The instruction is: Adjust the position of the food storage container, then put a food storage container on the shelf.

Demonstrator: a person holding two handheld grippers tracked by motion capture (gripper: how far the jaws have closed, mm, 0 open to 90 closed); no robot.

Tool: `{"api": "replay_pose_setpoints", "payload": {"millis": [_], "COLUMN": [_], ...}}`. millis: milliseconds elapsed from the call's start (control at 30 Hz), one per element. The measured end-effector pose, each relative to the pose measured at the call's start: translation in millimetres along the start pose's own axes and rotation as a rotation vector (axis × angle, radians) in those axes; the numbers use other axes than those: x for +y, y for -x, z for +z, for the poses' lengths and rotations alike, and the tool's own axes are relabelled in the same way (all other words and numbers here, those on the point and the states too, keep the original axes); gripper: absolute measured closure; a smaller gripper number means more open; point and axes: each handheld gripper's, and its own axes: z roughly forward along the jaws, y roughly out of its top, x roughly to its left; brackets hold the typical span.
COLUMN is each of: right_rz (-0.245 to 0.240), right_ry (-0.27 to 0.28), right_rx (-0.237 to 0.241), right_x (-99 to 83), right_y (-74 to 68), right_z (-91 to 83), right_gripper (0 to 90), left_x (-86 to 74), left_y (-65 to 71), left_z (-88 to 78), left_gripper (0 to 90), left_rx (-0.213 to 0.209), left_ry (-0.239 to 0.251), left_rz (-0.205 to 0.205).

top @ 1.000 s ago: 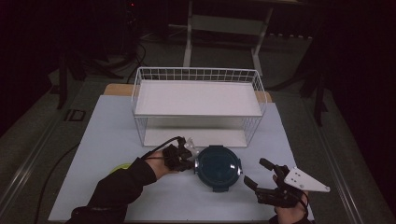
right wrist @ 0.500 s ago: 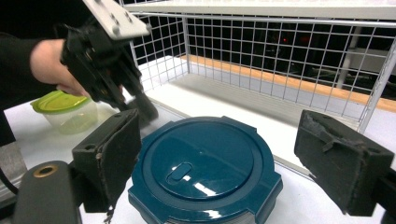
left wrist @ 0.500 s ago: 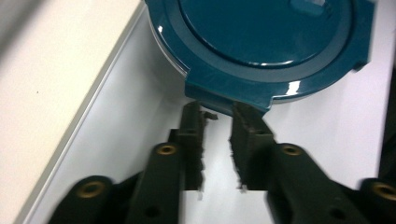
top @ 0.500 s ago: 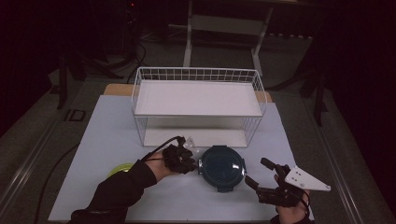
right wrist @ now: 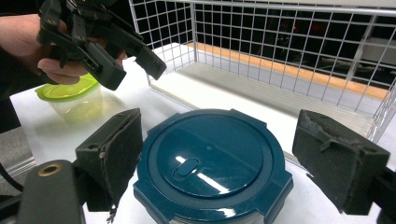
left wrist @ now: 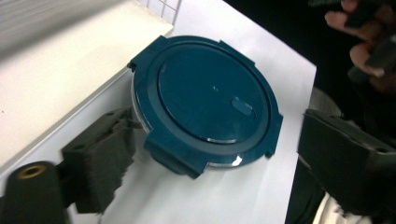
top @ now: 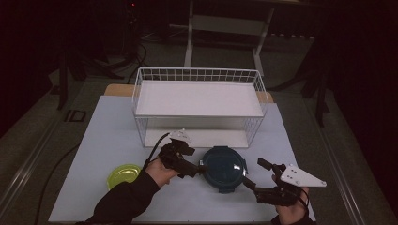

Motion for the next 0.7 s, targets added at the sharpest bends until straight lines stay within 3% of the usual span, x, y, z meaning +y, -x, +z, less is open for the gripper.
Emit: {"api": "replay_pose_setpoints", "payload": {"millis": [33, 67, 133, 167, 200, 267, 333, 367, 400, 500, 533, 567, 600, 700], "right_rz": [0.005, 0.023, 0.012, 0.012, -0.011, -0.01, -0.007, 0.003, 0.01, 0.034, 0.034, 0.034, 0.035, 0.014], "right_ry": [-0.002, 0.003, 0.007, 0.007, 0.002, -0.001, -0.019, -0.026, -0.029, -0.046, -0.051, -0.051, -0.061, -0.066], "right_rx": [-0.004, -0.011, -0.026, -0.026, -0.057, -0.074, -0.096, -0.095, -0.093, -0.086, -0.106, -0.106, -0.12, -0.137], "right_x": [-0.1, 0.8, 2.6, 2.6, 3.6, 2.7, 1.2, 0.5, 0.4, 0.6, 0.8, 0.8, 0.7, -0.2], "right_y": [1.8, 6.3, 10.1, 10.1, 14.0, 17.3, 21.4, 23.7, 25.0, 27.8, 27.7, 27.7, 27.0, 24.9], "right_z": [0.2, -0.2, -0.8, -0.8, -0.6, 0.3, 2.6, 3.6, 4.4, 6.7, 7.9, 7.9, 9.7, 11.4], "right_gripper": [15.6, 15.5, 15.9, 15.9, 15.9, 15.9, 15.9, 15.4, 14.4, 12.7, 12.7, 12.7, 10.4, 10.4], "left_x": [-2.0, -3.3, -5.8, -5.8, -9.6, -13.0, -17.4, -17.4, -20.0, -26.0, -27.4, -27.4, -30.6, -33.3], "left_y": [-2.6, -4.0, -8.3, -8.3, -12.6, -15.8, -20.9, -20.9, -24.3, -31.9, -34.0, -34.0, -38.2, -41.9], "left_z": [6.1, 8.3, 13.4, 13.4, 18.7, 22.3, 27.0, 27.0, 30.6, 36.4, 38.1, 38.1, 42.5, 47.6], "left_gripper": [7.3, 7.2, 7.1, 7.1, 7.1, 7.2, 7.3, 7.3, 7.9, 11.1, 12.6, 14.0, 14.1, 16.8], "left_rx": [0.02, 0.028, 0.035, 0.035, 0.042, 0.061, 0.043, 0.043, 0.037, -0.031, -0.045, -0.045, -0.066, -0.078], "left_ry": [0.017, 0.022, 0.009, 0.009, -0.006, -0.003, -0.018, -0.018, -0.033, -0.042, -0.048, -0.048, -0.056, -0.079], "left_rz": [-0.05, -0.075, -0.116, -0.116, -0.161, -0.174, -0.237, -0.237, -0.289, -0.373, -0.397, -0.397, -0.44, -0.486]}}
